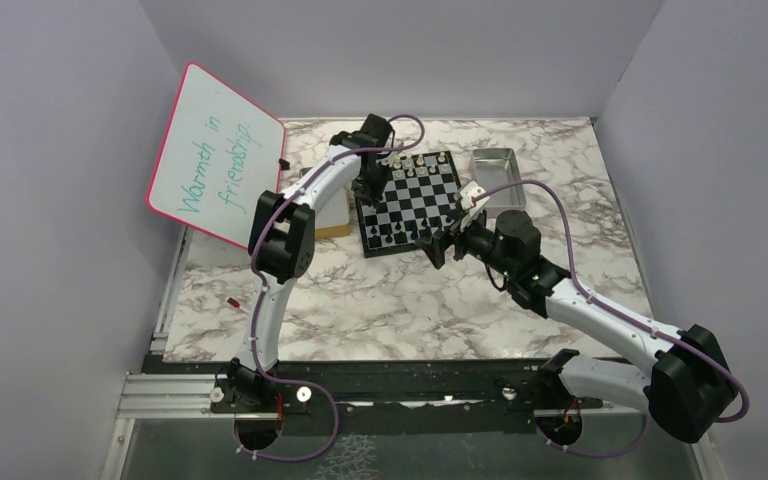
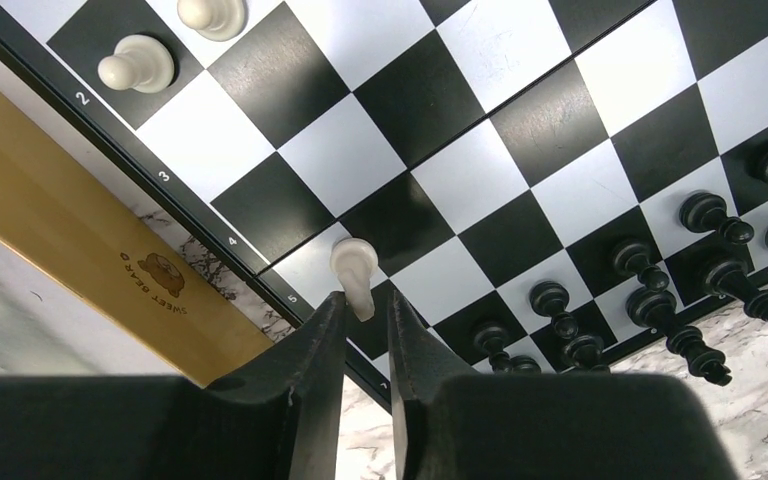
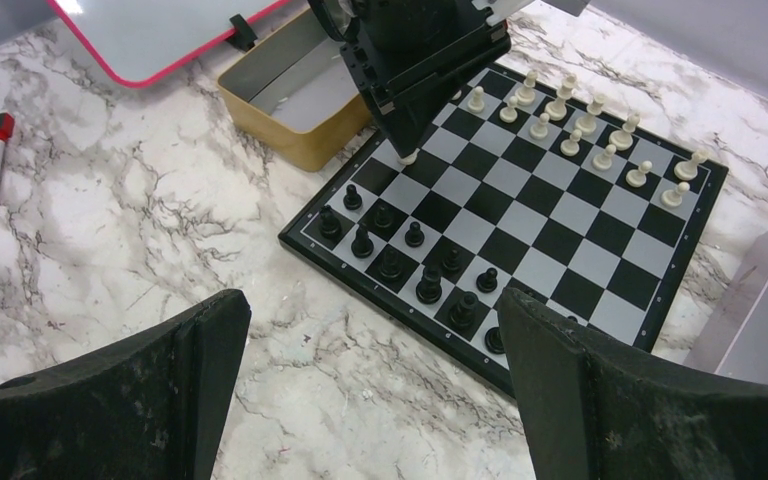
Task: Set up the chess pieces on the board
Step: Pick up the chess piece from the chessboard.
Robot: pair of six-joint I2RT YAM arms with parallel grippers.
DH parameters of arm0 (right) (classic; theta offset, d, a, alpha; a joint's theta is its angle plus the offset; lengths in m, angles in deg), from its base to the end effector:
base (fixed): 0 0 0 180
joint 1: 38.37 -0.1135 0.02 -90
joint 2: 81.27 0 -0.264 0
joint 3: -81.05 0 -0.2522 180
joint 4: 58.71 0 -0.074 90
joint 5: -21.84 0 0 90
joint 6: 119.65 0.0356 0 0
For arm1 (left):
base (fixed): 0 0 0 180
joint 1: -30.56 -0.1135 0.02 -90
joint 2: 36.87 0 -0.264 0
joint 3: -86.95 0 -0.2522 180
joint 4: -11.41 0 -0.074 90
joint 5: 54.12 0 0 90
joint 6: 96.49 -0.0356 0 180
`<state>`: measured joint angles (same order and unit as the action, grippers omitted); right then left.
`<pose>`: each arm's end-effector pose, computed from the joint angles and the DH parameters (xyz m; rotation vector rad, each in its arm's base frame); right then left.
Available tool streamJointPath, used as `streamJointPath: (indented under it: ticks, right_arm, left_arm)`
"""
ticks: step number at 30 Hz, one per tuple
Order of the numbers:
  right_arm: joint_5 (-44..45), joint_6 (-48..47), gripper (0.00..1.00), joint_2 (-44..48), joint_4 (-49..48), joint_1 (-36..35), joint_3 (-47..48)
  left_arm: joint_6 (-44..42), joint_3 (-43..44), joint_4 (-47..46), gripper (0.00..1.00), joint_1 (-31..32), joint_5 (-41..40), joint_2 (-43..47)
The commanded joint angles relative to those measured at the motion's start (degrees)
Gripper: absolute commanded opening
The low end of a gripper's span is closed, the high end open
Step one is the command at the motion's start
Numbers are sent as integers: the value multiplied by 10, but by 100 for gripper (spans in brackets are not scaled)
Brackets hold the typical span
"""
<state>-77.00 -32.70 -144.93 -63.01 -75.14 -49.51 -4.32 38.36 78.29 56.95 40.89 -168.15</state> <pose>0.2009 0.1570 0.2693 -0.7116 1.6268 0.5629 0.4372 -0.2204 0.2119 0.6029 2.6918 -0.2569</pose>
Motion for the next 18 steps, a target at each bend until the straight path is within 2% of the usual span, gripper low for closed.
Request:
streamJointPath:
  ticks: [1, 10, 18]
  right_arm:
    - [5, -8, 100, 11, -5, -3, -8]
    - [3, -8, 100, 12, -6, -4, -10]
    - [0, -9, 100, 9, -8, -3, -11]
  left_arm:
    - [4, 14, -7, 20, 6, -20, 6]
    - [5, 11, -11, 6, 10, -35, 15]
    - [11, 19, -22, 5, 11, -20, 35]
